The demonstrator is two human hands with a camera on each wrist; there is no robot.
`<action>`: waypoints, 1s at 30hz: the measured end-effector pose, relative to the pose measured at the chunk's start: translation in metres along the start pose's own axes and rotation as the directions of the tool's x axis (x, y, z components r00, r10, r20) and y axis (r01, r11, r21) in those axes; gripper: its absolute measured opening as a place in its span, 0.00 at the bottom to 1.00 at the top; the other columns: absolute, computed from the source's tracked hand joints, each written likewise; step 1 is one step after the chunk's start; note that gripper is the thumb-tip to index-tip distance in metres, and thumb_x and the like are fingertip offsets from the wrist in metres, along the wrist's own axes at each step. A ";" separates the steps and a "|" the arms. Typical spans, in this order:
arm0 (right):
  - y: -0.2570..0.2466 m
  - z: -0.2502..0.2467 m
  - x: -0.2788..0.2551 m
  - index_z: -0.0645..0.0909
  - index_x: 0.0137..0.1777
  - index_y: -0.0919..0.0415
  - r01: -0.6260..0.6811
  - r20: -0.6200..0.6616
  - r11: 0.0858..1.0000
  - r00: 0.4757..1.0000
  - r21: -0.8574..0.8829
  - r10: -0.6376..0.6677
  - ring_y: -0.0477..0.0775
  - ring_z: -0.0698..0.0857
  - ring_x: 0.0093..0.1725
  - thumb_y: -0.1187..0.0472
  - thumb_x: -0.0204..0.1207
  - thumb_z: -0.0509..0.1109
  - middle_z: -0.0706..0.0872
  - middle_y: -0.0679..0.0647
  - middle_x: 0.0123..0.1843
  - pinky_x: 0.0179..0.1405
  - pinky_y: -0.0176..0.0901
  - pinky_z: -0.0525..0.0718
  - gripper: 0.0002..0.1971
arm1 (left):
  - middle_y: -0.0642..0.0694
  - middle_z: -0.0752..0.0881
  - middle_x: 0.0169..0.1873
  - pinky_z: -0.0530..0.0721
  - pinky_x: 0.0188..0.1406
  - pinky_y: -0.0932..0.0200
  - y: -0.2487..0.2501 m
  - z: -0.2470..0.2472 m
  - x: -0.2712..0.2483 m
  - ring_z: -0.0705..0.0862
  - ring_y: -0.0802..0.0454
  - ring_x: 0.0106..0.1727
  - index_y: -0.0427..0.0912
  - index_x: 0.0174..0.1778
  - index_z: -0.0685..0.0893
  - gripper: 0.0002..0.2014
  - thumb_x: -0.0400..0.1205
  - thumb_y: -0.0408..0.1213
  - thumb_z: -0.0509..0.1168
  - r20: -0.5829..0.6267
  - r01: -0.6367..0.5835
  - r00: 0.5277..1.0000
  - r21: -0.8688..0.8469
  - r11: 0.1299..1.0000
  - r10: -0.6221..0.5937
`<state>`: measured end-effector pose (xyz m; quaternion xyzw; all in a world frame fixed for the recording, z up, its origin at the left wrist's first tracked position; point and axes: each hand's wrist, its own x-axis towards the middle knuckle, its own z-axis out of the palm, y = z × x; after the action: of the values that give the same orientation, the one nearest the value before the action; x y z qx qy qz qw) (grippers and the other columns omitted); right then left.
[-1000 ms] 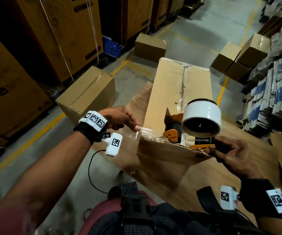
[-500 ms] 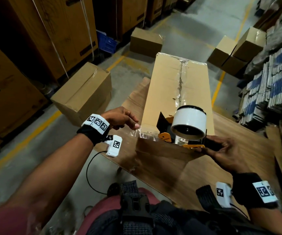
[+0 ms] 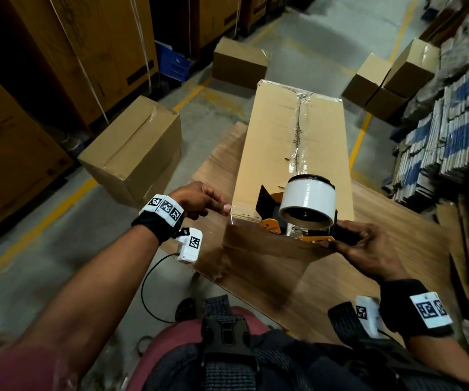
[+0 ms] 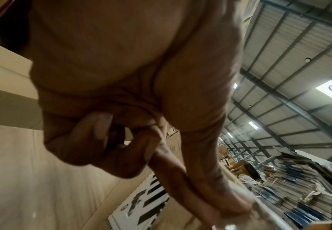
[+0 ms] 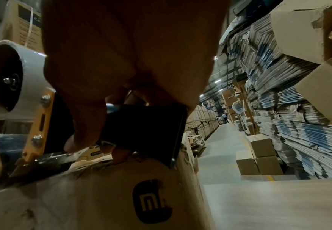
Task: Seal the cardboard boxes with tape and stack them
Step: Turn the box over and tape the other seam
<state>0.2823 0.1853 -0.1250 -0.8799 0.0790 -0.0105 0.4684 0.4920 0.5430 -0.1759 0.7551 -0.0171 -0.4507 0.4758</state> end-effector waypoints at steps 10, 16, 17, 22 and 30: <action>-0.018 -0.004 0.009 0.91 0.53 0.51 -0.032 0.116 0.966 0.991 -0.258 0.063 0.53 0.93 0.48 0.71 0.71 0.82 0.95 0.47 0.44 0.50 0.56 0.92 0.16 | 0.49 0.95 0.42 0.78 0.30 0.61 -0.039 0.035 0.001 0.85 0.56 0.32 0.46 0.55 0.90 0.33 0.70 0.73 0.74 -0.099 0.100 0.991 0.076 0.992 -0.092; -0.038 -0.002 0.011 0.85 0.51 0.45 -0.013 0.163 0.925 0.983 -0.379 0.080 0.34 0.87 0.42 0.75 0.71 0.75 0.90 0.37 0.41 0.35 0.26 0.79 0.21 | 0.49 0.94 0.54 0.89 0.67 0.40 -0.085 0.037 0.005 0.92 0.51 0.59 0.55 0.55 0.91 0.16 0.78 0.28 0.77 -0.532 -0.269 0.823 -0.059 0.961 0.198; -0.037 -0.003 0.011 0.85 0.52 0.44 -0.020 0.162 0.925 0.983 -0.379 0.088 0.34 0.87 0.42 0.75 0.72 0.75 0.89 0.36 0.42 0.36 0.26 0.78 0.22 | 0.47 0.91 0.64 0.87 0.71 0.45 -0.074 0.046 -0.011 0.89 0.53 0.67 0.50 0.66 0.89 0.25 0.79 0.19 0.70 -0.516 -0.385 0.810 -0.112 0.916 0.278; -0.043 -0.001 0.010 0.84 0.55 0.45 -0.027 0.178 0.935 0.979 -0.354 0.095 0.31 0.87 0.45 0.74 0.73 0.76 0.89 0.35 0.44 0.40 0.30 0.81 0.22 | 0.43 0.66 0.88 0.72 0.84 0.53 -0.049 0.098 -0.049 0.67 0.52 0.88 0.34 0.91 0.55 0.48 0.70 0.26 0.62 -0.167 -0.558 0.829 -0.283 0.780 0.533; -0.042 -0.005 0.008 0.83 0.51 0.43 -0.025 0.205 0.917 0.972 -0.398 0.115 0.59 0.90 0.45 0.70 0.71 0.73 0.92 0.50 0.43 0.47 0.68 0.89 0.18 | 0.45 0.44 0.93 0.41 0.92 0.44 -0.029 0.112 -0.052 0.44 0.52 0.93 0.40 0.93 0.46 0.52 0.76 0.57 0.62 -0.091 -0.464 0.647 0.740 0.486 0.757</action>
<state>0.2954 0.2026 -0.0879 -0.9480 0.0577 0.1219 0.2883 0.3714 0.5038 -0.1785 0.8865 -0.3495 -0.0405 0.3004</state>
